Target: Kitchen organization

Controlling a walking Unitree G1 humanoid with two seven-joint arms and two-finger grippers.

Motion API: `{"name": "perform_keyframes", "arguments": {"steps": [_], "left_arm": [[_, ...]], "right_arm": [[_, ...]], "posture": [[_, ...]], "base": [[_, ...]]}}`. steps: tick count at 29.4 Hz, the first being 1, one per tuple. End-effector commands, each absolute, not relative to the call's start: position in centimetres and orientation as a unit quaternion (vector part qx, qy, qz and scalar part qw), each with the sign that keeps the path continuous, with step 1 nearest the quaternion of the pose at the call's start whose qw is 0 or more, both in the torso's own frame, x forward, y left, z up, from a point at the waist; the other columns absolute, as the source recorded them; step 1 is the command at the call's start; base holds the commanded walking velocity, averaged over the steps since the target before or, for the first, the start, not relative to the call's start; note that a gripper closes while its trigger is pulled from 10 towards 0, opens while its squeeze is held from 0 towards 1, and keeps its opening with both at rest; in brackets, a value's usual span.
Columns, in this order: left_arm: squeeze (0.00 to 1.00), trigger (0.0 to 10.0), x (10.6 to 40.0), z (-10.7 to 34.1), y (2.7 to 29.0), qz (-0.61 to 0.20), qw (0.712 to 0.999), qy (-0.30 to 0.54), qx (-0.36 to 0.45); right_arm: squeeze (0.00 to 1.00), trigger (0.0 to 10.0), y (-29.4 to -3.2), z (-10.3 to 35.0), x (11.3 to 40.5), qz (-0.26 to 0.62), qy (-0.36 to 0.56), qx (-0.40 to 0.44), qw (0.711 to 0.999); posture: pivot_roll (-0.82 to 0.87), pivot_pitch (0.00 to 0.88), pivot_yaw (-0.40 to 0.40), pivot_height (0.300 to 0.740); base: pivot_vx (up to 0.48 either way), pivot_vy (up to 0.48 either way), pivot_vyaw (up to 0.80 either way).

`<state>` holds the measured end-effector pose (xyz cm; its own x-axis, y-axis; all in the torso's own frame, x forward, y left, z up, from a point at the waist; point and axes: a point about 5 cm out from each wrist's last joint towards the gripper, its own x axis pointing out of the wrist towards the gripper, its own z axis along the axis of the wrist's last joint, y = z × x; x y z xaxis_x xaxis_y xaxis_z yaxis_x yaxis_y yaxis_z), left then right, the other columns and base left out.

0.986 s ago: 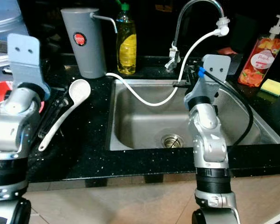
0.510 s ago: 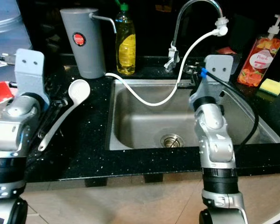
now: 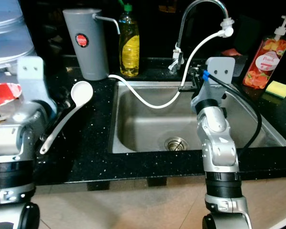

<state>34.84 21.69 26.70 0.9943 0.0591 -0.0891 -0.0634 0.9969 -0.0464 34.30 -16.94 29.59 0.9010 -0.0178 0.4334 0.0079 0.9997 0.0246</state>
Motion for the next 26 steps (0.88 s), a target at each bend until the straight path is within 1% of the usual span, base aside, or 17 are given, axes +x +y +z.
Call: {"name": "perform_keyframes", "arguments": {"steps": [1,2,3,7,9,11,12,13,14,16,17,18,19,22,26], "left_arm": [[0.0,10.0,35.0,27.1,21.5,0.015,0.998,0.049,-0.027],[0.0,10.0,35.2,28.1,21.9,0.006,0.999,0.046,-0.016],[0.0,10.0,35.2,28.1,21.9,0.006,0.999,0.046,-0.016],[0.0,10.0,35.0,29.0,23.2,0.037,0.998,0.044,0.04],[0.0,10.0,34.9,28.5,23.3,0.034,0.997,0.054,0.03],[0.0,9.8,34.9,27.9,23.2,0.031,0.998,0.063,0.002],[0.0,7.3,34.9,27.6,23.0,0.024,0.997,0.068,-0.017],[0.0,7.3,34.9,27.3,22.9,0.019,0.997,0.073,-0.031],[0.0,4.5,34.9,27.0,22.8,0.014,0.996,0.077,-0.041],[0.0,4.5,35.0,26.8,22.8,0.012,0.996,0.079,-0.047],[0.0,7.9,35.0,26.7,22.2,-0.008,0.996,0.078,-0.042],[0.0,7.9,35.0,26.7,22.2,-0.008,0.996,0.078,-0.042],[0.0,10.0,34.9,26.8,21.6,-0.026,0.996,0.075,-0.028],[0.0,10.0,34.8,26.3,20.6,-0.048,0.995,0.089,-0.004],[0.0,10.0,34.8,25.4,20.6,-0.043,0.994,0.105,-0.008]], "right_arm": [[0.0,10.0,-17.0,29.6,34.4,-0.009,-0.222,0.008,0.975],[0.0,10.0,-17.0,29.6,34.4,-0.009,-0.223,0.008,0.975],[0.0,10.0,-17.0,29.6,34.4,-0.009,-0.223,0.008,0.975],[0.0,10.0,-17.1,29.4,34.3,-0.011,-0.221,0.01,0.975],[0.0,10.0,-17.0,29.3,34.3,-0.011,-0.219,0.011,0.976],[0.0,10.0,-16.8,29.2,34.3,-0.009,-0.217,0.012,0.976],[0.0,10.0,-16.8,29.1,34.3,-0.008,-0.216,0.012,0.976],[0.0,10.0,-16.7,29.1,34.4,-0.007,-0.215,0.012,0.976],[0.0,10.0,-16.7,29.1,34.4,-0.006,-0.215,0.013,0.977],[0.0,10.0,-16.7,29.1,34.4,-0.006,-0.215,0.013,0.977],[0.0,10.0,-16.6,29.1,34.4,-0.004,-0.215,0.013,0.977],[0.0,10.0,-16.6,29.1,34.4,-0.004,-0.215,0.013,0.977],[0.0,10.0,-16.5,29.1,34.5,-0.003,-0.216,0.013,0.976],[0.0,10.0,-16.5,29.1,34.5,-0.001,-0.216,0.014,0.976],[0.0,10.0,-16.4,29.0,34.4,-0.001,-0.215,0.014,0.977]], "posture": [[-0.04,0.057,-0.037,0.74],[-0.04,0.054,-0.033,0.74],[-0.04,0.054,-0.033,0.74],[-0.04,0.054,-0.033,0.74],[-0.04,0.06,-0.027,0.74],[-0.04,0.06,-0.027,0.74],[-0.04,0.062,-0.03,0.74],[-0.03,0.062,-0.032,0.74],[-0.03,0.062,-0.032,0.74],[-0.03,0.062,-0.032,0.74],[-0.03,0.062,-0.032,0.74],[-0.03,0.062,-0.032,0.74],[-0.03,0.062,-0.032,0.74],[-0.04,0.063,-0.03,0.74],[-0.04,0.063,-0.03,0.74]], "base": [[0.0,0.0,0.0],[0.0,0.0,0.0],[0.0,0.0,0.0],[0.0,0.0,0.0],[0.0,0.0,0.0],[0.0,0.0,0.0],[0.0,0.0,0.0],[0.0,0.0,0.0],[0.0,0.0,0.0],[0.0,0.0,0.0],[0.0,0.0,0.0],[0.0,0.0,0.0],[0.0,0.0,0.0],[0.0,0.0,0.0],[0.0,0.0,0.0]]}}
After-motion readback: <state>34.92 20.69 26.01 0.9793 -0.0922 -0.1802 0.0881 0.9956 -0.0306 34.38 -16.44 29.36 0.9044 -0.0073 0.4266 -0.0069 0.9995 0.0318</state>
